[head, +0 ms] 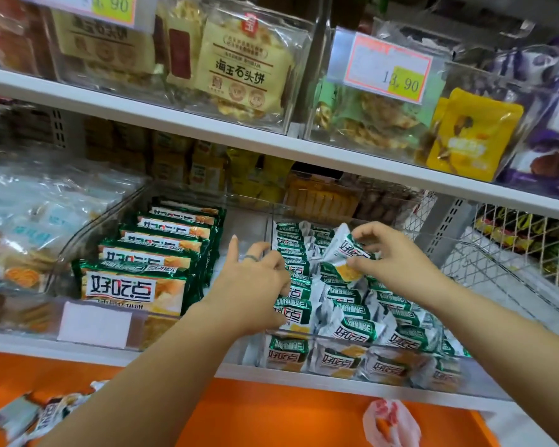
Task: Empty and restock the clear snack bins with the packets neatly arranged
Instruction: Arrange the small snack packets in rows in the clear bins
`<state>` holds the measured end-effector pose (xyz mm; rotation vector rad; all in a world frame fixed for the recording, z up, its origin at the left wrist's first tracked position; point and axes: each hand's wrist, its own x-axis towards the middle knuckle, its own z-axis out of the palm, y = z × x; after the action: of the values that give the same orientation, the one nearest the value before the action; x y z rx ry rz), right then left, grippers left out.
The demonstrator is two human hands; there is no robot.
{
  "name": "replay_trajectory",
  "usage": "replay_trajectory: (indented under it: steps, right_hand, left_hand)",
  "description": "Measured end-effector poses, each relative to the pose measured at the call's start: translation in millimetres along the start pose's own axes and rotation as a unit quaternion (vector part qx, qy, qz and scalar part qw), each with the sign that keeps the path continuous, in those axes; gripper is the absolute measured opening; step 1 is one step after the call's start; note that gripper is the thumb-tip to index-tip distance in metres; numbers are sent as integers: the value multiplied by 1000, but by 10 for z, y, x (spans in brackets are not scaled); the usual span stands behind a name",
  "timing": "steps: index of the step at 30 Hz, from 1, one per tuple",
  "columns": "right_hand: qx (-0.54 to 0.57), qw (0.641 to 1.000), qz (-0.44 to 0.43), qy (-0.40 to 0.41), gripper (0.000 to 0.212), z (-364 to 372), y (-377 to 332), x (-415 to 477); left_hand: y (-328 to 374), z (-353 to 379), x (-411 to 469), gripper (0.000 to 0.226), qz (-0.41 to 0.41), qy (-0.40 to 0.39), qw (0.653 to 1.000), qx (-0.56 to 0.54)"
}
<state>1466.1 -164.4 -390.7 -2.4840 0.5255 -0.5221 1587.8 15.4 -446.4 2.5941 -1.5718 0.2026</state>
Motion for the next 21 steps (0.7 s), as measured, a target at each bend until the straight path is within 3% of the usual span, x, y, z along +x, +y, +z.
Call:
replay_trajectory:
  steps: [3,6,11,16,21]
  right_hand:
    - [150,988,21,-7,30,8,-34,-201]
    - [196,980,22,-42,33,143,-40,-362]
    - [115,990,-21,-82,33,377,-55,-468]
    - [72,995,-63,-19,35,414,-131,-440]
    - [1,995,-82,-58,36,419,-112,-457]
  left_hand:
    - [-3,-44,26,38,-5,-21,1000,20]
    - [-1,-60,49,46,-6,-22,998,55]
    - [-19,-11,32,46,-14,3,1000,26]
    - [-51,-1,36,42,-16,20,999,-29]
    - [-73,33,54,18,-21,42,996,-70]
